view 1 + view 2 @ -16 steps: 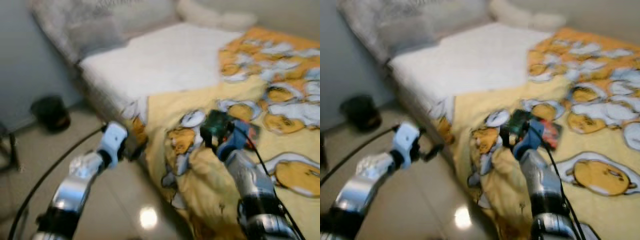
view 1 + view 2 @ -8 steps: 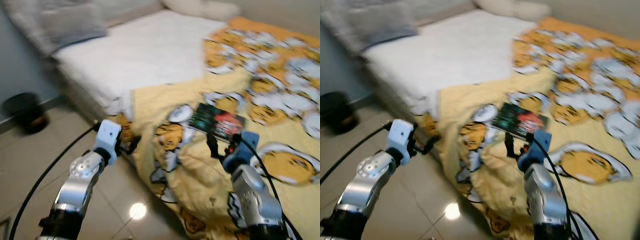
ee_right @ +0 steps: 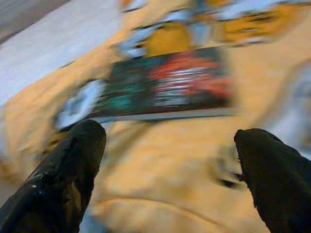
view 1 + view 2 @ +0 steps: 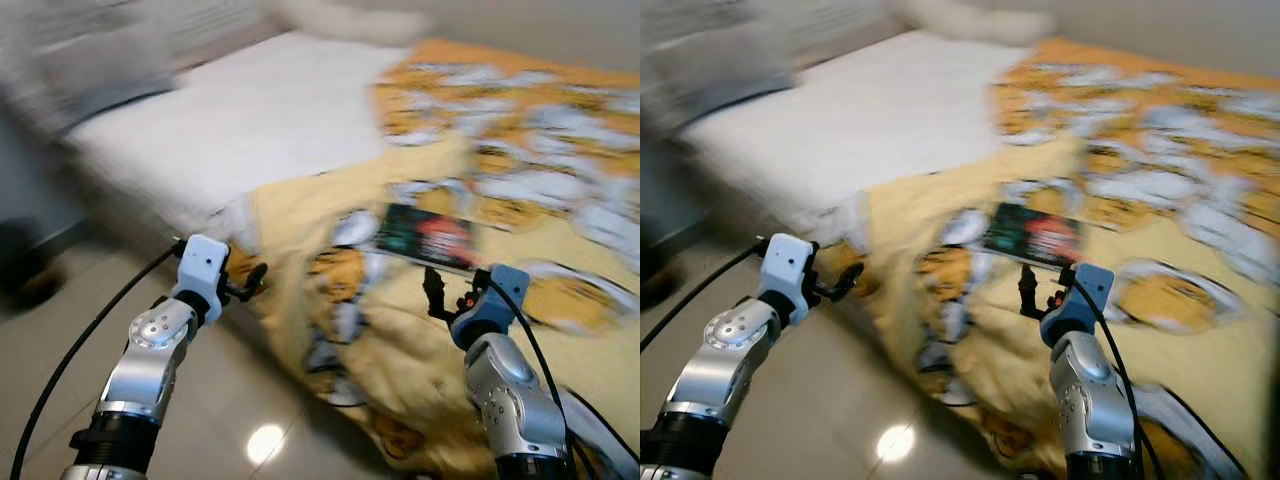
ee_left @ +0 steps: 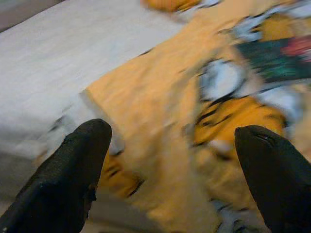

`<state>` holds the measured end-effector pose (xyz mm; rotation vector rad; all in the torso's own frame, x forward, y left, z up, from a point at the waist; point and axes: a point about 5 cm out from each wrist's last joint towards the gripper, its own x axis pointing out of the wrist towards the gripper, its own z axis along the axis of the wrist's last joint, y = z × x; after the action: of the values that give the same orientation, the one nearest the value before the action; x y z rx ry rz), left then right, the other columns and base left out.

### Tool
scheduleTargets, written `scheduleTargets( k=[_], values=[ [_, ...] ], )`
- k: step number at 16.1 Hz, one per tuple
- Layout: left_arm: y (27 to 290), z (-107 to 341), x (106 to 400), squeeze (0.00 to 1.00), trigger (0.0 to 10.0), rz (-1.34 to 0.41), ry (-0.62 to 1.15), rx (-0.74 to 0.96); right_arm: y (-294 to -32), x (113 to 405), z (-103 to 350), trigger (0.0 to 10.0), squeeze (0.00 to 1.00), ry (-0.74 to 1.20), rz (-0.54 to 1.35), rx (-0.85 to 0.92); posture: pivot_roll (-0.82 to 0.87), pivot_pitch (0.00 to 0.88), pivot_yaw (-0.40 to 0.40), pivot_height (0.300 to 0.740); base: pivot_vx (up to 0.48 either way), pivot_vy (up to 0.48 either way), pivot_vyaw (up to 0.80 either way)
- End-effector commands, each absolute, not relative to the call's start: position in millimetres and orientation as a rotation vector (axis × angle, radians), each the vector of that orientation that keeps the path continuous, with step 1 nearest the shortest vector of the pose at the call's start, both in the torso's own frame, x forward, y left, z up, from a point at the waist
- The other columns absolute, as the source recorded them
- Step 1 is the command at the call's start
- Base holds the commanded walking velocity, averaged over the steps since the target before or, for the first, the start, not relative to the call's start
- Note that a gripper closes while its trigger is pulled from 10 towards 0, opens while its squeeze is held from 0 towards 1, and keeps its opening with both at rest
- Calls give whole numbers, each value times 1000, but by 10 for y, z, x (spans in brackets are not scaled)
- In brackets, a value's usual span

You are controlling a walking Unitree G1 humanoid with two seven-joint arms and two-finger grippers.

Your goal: Clean up the room

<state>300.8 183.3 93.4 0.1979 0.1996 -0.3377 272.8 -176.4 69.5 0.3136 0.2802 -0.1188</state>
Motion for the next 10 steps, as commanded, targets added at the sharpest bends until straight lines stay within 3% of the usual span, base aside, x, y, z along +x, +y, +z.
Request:
scheduleTargets(
  k=[1, 2, 9, 10],
  values=[
    [1823, 980, 3036, 0, 10000, -333, 181, 214, -1781, 2749, 743, 10000, 0, 257, -139, 319, -31, 0, 68, 740, 0, 277, -800],
    [1826, 977, 3030, 0, 10000, -332, 181, 216, -1772, 2748, 738, 10000, 0, 258, -142, 324, -19, 0, 65, 740, 0, 274, -800],
    [1881, 962, 3013, 0, 10000, -314, 189, 209, -1727, 2792, 741, 10000, 0, 256, -146, 306, -21, 0, 58, 740, 0, 275, -114],
    [1871, 963, 3014, 0, 10000, -313, 186, 204, -1730, 2796, 739, 10000, 0, 256, -148, 305, -18, 0, 54, 740, 0, 322, -800]
  ],
)
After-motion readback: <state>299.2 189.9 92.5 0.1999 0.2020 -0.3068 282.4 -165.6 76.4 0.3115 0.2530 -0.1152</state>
